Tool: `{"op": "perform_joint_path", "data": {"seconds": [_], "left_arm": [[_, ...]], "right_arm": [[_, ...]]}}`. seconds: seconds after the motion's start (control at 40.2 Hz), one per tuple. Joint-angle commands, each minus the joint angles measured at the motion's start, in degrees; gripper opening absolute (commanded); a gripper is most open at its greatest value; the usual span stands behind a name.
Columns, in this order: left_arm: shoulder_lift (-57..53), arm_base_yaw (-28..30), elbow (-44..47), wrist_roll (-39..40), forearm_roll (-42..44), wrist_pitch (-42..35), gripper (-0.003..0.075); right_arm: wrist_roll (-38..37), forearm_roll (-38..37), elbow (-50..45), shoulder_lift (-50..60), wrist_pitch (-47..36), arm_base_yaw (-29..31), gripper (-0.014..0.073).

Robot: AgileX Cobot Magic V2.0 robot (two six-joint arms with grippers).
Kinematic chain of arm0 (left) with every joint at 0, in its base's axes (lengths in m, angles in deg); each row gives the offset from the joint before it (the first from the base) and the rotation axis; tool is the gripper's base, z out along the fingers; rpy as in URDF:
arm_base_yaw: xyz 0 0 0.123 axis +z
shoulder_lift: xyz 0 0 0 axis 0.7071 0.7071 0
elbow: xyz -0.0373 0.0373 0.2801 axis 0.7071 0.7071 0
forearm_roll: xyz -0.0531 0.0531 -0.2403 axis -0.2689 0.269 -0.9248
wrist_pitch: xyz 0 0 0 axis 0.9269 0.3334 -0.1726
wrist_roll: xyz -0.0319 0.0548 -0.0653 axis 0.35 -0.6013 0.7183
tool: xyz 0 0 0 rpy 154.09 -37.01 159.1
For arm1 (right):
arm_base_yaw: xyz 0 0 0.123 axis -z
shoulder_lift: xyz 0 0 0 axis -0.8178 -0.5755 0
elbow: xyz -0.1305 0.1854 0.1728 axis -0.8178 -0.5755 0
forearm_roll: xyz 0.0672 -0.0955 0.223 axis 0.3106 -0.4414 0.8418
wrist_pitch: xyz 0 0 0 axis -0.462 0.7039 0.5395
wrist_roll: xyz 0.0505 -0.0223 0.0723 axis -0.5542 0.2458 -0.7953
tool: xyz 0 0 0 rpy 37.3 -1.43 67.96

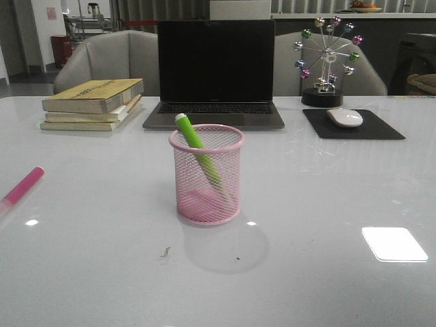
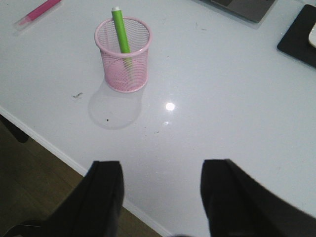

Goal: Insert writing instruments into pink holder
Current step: 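Lower the left gripper onto the pink marker and grasp it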

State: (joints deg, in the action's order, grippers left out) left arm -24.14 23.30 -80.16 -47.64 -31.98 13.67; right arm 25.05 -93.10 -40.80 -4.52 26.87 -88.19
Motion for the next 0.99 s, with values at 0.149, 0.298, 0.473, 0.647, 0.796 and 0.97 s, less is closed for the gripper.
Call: {"op": "perform_joint_path", "data": {"seconds": [0.149, 0.298, 0.473, 0.647, 0.796, 0.97], "left_arm": [[17.9, 6.8, -10.6, 0.8, 0.4, 0.7, 0.0603], [28.4, 11.4, -17.1, 0.8, 0.4, 0.9, 0.0603], [39.8, 14.4, -26.0, 0.8, 0.6, 1.5, 0.0603], [48.7, 16.5, -33.9, 0.8, 0.6, 4.1, 0.0603], [54.7, 16.7, -39.5, 0.8, 0.9, 5.8, 0.0603], [60.1, 16.7, -44.7, 0.8, 1.2, 6.7, 0.0603]], "right_arm": [[0.3, -0.4, 1.5, 0.1, -4.0, 0.1, 0.0468], [0.3, -0.4, 1.5, 0.1, -4.0, 0.1, 0.0468], [0.3, -0.4, 1.5, 0.1, -4.0, 0.1, 0.0468], [0.3, -0.4, 1.5, 0.1, -4.0, 0.1, 0.0468], [0.3, -0.4, 1.5, 0.1, -4.0, 0.1, 0.0468], [0.3, -0.4, 1.5, 0.1, -4.0, 0.1, 0.0468]]}}
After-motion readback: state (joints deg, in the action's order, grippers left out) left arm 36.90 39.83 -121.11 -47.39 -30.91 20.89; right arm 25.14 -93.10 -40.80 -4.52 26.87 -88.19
